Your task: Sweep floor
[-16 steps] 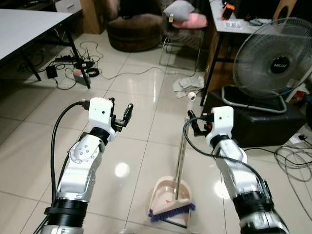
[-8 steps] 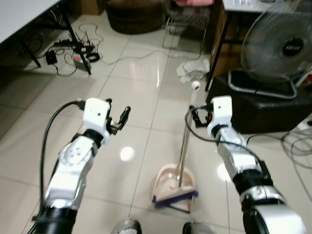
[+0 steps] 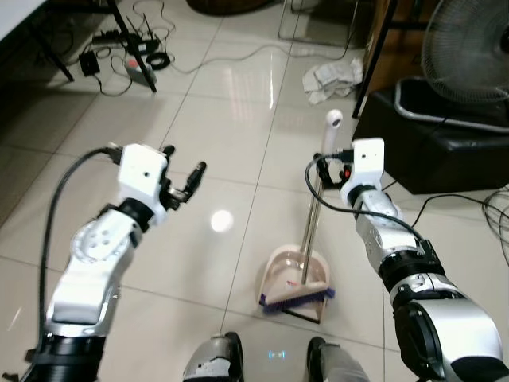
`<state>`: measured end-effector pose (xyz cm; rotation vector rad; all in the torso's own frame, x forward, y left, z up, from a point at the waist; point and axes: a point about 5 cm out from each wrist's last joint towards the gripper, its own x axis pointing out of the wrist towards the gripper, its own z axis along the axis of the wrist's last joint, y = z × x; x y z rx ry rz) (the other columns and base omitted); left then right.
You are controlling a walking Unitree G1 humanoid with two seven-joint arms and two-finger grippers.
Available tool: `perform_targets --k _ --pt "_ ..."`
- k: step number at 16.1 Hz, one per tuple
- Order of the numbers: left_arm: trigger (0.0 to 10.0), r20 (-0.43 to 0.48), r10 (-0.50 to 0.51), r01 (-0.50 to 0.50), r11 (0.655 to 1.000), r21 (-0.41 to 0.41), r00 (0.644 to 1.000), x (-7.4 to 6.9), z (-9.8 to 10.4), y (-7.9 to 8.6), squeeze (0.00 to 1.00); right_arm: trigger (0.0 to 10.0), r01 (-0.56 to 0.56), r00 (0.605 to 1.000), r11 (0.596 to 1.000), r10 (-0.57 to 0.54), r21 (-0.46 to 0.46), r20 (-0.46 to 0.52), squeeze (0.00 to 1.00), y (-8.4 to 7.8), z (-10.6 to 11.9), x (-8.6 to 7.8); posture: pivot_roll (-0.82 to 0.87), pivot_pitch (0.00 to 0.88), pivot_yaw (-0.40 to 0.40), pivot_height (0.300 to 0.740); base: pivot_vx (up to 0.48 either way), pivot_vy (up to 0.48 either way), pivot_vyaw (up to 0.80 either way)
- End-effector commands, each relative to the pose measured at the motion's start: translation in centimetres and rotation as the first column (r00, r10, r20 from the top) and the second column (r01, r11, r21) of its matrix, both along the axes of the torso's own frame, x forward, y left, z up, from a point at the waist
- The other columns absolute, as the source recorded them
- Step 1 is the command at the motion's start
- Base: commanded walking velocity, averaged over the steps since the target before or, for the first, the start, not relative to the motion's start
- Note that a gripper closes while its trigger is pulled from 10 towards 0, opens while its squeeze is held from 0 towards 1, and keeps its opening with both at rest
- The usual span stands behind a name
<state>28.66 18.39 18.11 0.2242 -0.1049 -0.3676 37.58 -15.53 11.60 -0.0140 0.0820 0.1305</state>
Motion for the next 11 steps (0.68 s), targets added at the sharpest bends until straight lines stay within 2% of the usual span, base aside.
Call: perform_targets --k 1,3,4,5,7,11 --pt "10.0 -0.002 0.002 -0.001 1.000 0.004 1.000 -0.4 0.2 0.5 0.00 10.0 -0.003 1.000 1.000 0.003 0.014 -0.005 0.00 0.1 -0.1 0.0 0.21 0.288 0.106 0.740 0.000 0.000 0.00" --pt "10.0 -0.005 -0.028 0.028 1.000 -0.001 1.000 -1.1 1.1 0.8 0.00 10.0 0.000 1.000 1.000 0.001 0.026 -0.028 0.00 0.2 -0.5 0.0 0.25 0.311 0.112 0.740 0.000 0.000 0.00" --pt "10.0 -0.010 -0.093 0.093 0.996 -0.014 0.996 -1.6 1.4 0.4 0.00 10.0 -0.004 1.000 1.000 0.004 0.024 -0.030 0.00 0.3 -0.6 0.0 0.26 0.315 0.113 0.740 0.000 0.000 0.00" --pt "10.0 -0.031 -0.199 0.198 0.980 -0.033 0.979 -2.4 1.6 -0.3 0.00 10.0 -0.009 0.999 1.000 0.010 0.030 -0.033 0.00 0.3 -0.7 0.0 0.27 0.318 0.115 0.740 0.000 0.000 0.00" --pt "10.0 -0.102 -0.348 0.350 0.937 0.002 0.932 -4.1 1.4 -1.1 0.00 10.0 -0.013 0.999 0.999 0.015 0.031 -0.047 0.00 0.6 -1.1 -0.1 0.30 0.331 0.120 0.740 0.000 0.000 0.00" --pt "10.0 -0.117 -0.354 0.361 0.932 0.043 0.928 -5.4 2.9 -0.3 0.00 10.0 -0.007 0.999 0.999 0.009 0.039 -0.046 0.00 0.7 -1.6 -0.4 0.38 0.353 0.139 0.740 0.000 0.000 0.00"
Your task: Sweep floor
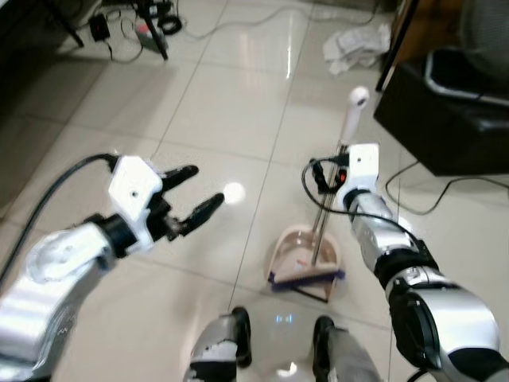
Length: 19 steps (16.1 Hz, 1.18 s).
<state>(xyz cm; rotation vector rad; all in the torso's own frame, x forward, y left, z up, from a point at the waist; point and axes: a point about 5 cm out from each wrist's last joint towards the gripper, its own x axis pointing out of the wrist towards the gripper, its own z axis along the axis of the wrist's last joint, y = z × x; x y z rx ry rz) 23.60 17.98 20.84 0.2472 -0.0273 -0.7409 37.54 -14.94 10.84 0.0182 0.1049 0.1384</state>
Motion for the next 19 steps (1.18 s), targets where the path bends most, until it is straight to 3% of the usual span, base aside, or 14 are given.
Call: perform_targets --k 1,10,13,14,15,16,19 --pt "10.0 0.005 0.012 -0.012 1.000 0.024 1.000 -0.9 0.8 0.8 0.00 10.0 0.015 1.000 1.000 -0.015 0.007 -0.023 0.00 0.0 -1.0 -0.5 0.42 0.354 0.146 0.740 0.000 0.000 0.00" --pt "10.0 -0.033 0.023 -0.022 0.999 0.045 0.999 -2.8 2.5 1.9 0.00 10.0 0.081 0.997 0.985 -0.078 -0.154 0.024 0.00 -0.6 -1.2 -0.8 0.49 0.365 0.178 0.740 0.000 0.000 0.00" --pt "10.0 -0.037 0.035 -0.033 0.999 0.042 0.999 -2.9 2.7 2.0 0.00 10.0 0.129 0.991 0.982 -0.124 -0.135 0.044 0.00 -1.4 -1.1 -0.9 0.49 0.362 0.177 0.740 0.000 0.000 0.00" --pt "10.0 -0.039 0.045 -0.043 0.998 0.040 0.998 -2.9 2.8 2.2 0.00 1.6 0.122 0.992 0.986 -0.117 -0.117 0.052 0.00 -1.4 -1.0 -0.9 0.49 0.358 0.178 0.740 0.000 0.000 0.00" --pt "10.0 -0.040 0.047 -0.045 0.998 0.041 0.998 -3.0 2.8 2.3 0.00 1.6 0.121 0.992 0.986 -0.115 -0.115 0.052 0.00 -1.4 -1.0 -0.9 0.49 0.355 0.178 0.740 0.000 0.000 0.00" --pt "10.0 -0.041 0.047 -0.046 0.998 0.042 0.998 -3.0 2.8 2.3 0.00 0.0 0.120 0.992 0.986 -0.115 -0.118 0.049 0.00 -1.3 -1.1 -0.9 0.49 0.354 0.179 0.740 0.000 0.000 0.00" --pt "10.0 -0.041 0.045 -0.043 0.998 0.038 0.998 -3.0 2.9 2.2 0.00 0.0 0.121 0.992 0.984 -0.117 -0.129 0.041 0.00 -1.3 -1.4 -1.1 0.49 0.350 0.178 0.740 0.000 0.000 0.00"
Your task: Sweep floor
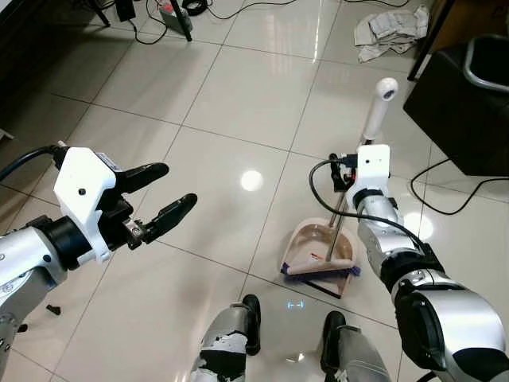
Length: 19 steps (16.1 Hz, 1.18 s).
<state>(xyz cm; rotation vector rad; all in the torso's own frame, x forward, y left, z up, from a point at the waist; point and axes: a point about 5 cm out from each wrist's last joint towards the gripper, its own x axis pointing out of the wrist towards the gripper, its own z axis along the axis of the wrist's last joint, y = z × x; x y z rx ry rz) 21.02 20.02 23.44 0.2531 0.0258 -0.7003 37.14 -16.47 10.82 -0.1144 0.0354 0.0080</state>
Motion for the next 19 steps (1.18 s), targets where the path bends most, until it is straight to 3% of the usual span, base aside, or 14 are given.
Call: perform_targets --k 1,19 --pt "10.0 -0.001 0.001 -0.001 1.000 0.014 1.000 -0.5 0.4 0.2 0.00 0.0 0.000 0.999 1.000 0.001 0.008 -0.043 0.00 0.2 -1.4 -0.7 0.49 0.350 0.177 0.740 0.000 0.000 0.00" --pt "10.0 0.005 0.001 -0.001 1.000 0.012 1.000 -0.7 0.3 -0.1 0.00 0.0 0.035 0.999 0.999 -0.034 0.007 -0.037 0.00 -0.7 -1.5 -0.9 0.48 0.343 0.171 0.740 0.000 0.000 0.00"
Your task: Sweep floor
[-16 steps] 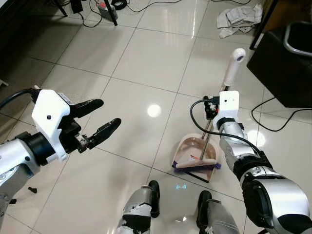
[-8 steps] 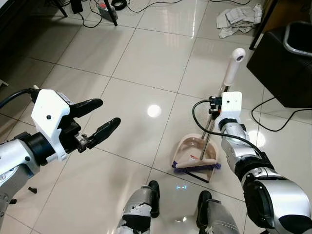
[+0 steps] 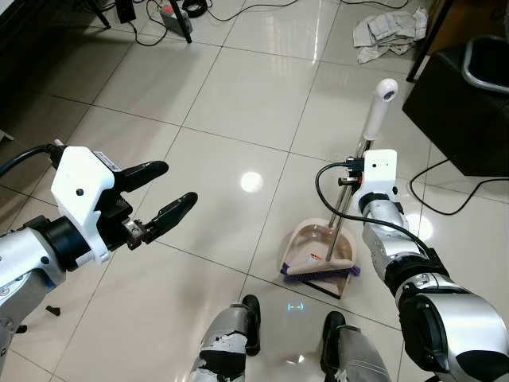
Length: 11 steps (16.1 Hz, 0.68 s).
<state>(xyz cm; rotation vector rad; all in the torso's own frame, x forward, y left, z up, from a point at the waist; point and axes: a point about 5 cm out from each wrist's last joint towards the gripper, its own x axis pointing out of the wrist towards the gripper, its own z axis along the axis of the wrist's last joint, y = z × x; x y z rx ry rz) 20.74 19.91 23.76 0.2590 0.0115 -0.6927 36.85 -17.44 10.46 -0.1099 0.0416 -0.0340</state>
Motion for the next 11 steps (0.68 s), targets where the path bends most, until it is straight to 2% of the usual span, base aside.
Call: perform_targets --k 1,8,11 --pt "10.0 -0.012 -0.004 0.004 1.000 0.011 1.000 -0.40 -0.02 0.02 0.00 0.0 -0.009 0.999 1.000 0.009 0.005 -0.034 0.00 0.24 -1.17 -0.60 0.48 0.343 0.171 0.740 0.000 0.000 0.00" --pt "10.0 -0.009 -0.002 0.002 1.000 -0.007 1.000 -0.33 -0.45 -0.36 0.00 0.0 -0.008 1.000 1.000 0.009 0.005 -0.022 0.00 0.14 -1.35 -0.83 0.43 0.330 0.145 0.740 0.000 0.000 0.00" --pt "10.0 -0.001 0.010 -0.010 0.999 -0.030 1.000 0.13 -0.95 -0.59 0.00 0.0 -0.026 0.999 0.999 0.025 0.023 0.029 0.00 0.62 -0.92 -0.84 0.38 0.320 0.125 0.740 0.000 0.000 0.00"
